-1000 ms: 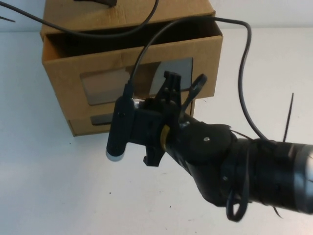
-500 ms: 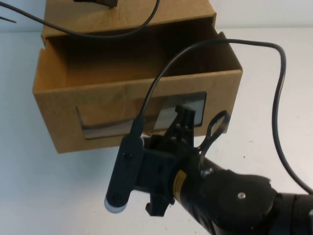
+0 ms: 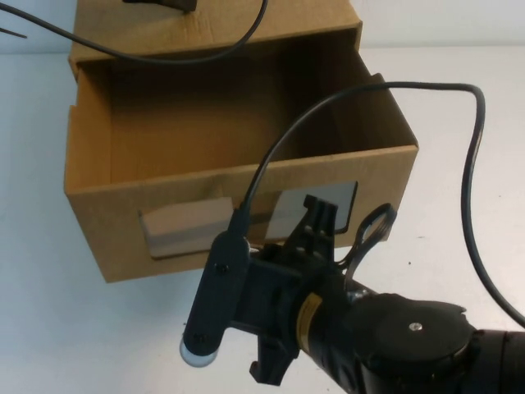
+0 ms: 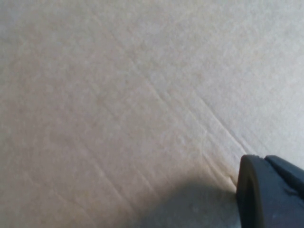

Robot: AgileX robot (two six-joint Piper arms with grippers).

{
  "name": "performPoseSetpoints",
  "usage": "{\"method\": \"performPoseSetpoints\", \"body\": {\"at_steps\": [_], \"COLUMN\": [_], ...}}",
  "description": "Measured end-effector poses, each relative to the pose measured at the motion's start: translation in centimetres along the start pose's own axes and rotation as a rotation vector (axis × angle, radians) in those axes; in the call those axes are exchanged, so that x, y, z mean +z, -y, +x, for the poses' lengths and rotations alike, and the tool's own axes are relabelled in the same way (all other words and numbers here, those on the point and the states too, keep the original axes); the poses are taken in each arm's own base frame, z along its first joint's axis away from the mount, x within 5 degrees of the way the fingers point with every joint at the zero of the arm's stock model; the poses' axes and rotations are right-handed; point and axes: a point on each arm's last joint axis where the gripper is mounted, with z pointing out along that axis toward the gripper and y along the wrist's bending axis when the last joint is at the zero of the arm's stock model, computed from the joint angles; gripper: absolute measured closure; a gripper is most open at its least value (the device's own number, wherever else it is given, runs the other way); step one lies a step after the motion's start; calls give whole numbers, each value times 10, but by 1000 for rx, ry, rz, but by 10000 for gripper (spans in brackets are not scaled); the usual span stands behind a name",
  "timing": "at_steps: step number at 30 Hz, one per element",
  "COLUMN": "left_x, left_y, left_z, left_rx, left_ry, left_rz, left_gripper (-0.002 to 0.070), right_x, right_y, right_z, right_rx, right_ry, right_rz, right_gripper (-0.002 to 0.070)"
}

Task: Open the shoe box
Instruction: 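Pull the top drawer of the cardboard box fully open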

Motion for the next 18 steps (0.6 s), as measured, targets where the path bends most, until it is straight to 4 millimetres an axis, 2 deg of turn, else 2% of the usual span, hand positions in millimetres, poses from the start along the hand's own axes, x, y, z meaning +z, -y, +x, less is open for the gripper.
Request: {"method": "performPoseSetpoints", "body": {"at_steps": [12, 15, 18], "left_x": [0, 0, 0], "left_y": [0, 0, 0], "left_z": [0, 0, 0], "left_rx": [0, -2, -5], "left_ry": [0, 0, 0], "left_rz": [0, 0, 2], "left_gripper": [680, 680, 680], "right_x": [-4, -9, -20], "right_y": [-4, -4, -6], "right_z": [6, 5, 0], "right_rx": [52, 102, 116], "right_ry": [-69, -64, -33], "right_rz": [-53, -79, -98], "right_gripper": [652, 574, 447]}}
